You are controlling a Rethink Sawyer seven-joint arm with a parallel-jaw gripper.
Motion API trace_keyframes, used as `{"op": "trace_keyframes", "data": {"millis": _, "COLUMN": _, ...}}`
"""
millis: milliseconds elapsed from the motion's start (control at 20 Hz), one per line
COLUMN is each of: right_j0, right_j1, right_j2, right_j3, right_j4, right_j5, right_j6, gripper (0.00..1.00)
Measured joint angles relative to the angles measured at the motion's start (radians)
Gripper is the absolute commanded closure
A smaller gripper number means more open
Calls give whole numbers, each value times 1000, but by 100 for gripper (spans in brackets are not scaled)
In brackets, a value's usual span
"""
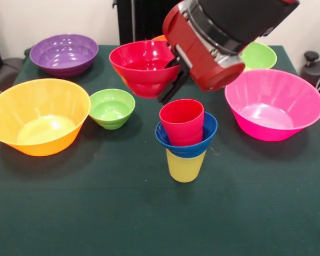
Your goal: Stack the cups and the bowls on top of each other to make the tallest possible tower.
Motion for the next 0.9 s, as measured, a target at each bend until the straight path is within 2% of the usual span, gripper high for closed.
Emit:
{"op": "trace_keyframes", "data": {"millis": 500, "right_j0": -1, "right_j1": 14, "right_j2": 18, "right_j3": -8, "right_j4": -9, "right_j5": -2, "right_j6": 0, "gripper": 100}}
{"op": "trace_keyframes", "data": {"millis": 900, "right_j0": -13, "right_j1": 57, "right_j2": 17, "right_j3": -86, "right_j4": -10, "right_j5": -2, "right_j6": 0, "gripper": 100}}
